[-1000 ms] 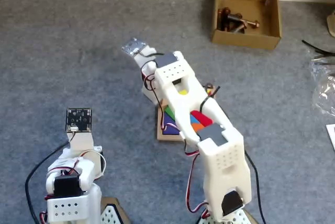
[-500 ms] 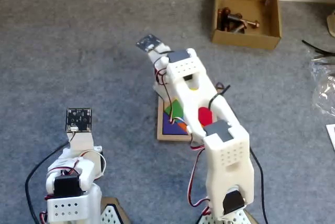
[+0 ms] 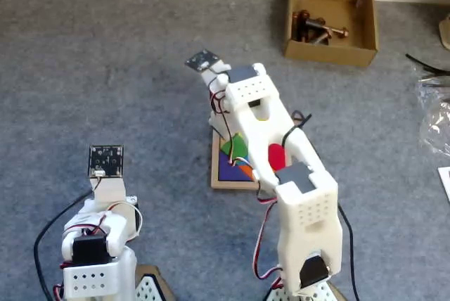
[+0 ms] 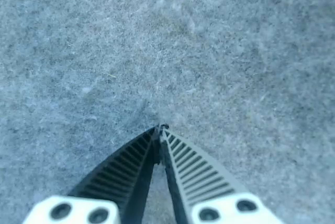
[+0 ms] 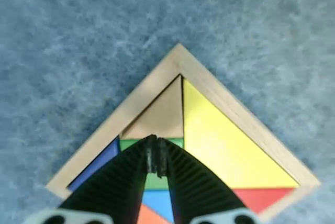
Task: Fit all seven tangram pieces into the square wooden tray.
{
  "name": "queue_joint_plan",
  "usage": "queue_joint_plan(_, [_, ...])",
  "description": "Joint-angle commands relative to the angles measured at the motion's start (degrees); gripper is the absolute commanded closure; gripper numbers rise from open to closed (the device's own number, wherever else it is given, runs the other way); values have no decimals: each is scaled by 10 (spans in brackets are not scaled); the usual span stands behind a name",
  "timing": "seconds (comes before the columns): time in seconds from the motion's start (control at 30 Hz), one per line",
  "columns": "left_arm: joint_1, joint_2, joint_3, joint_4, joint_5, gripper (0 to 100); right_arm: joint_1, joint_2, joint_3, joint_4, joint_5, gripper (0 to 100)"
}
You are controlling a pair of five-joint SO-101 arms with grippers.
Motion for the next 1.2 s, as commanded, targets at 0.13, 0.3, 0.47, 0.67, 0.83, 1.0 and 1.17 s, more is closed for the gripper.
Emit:
queue_joint_plan(0.13, [-5, 4, 12, 4, 1, 995, 18, -121, -6, 71, 1, 995])
queue_joint_plan(0.3, [-5, 4, 12, 4, 1, 995, 44, -168, -5, 73, 1, 995])
queue_joint_plan(0.47, [-5, 4, 12, 4, 1, 995, 72, -205, -4, 107, -24, 995])
queue_joint_plan(0.67, [-5, 4, 12, 4, 1, 995, 133, -236, -4, 114, -81, 995])
queue_joint_plan(0.83, [-5, 4, 12, 4, 1, 995, 169, -260, -4, 148, -93, 995])
queue_joint_plan(1.0, [-5, 4, 12, 4, 1, 995, 191, -313, -4, 172, -94, 995])
queue_joint_plan(1.17, [-5, 4, 12, 4, 1, 995, 195, -364, -3, 219, -91, 995])
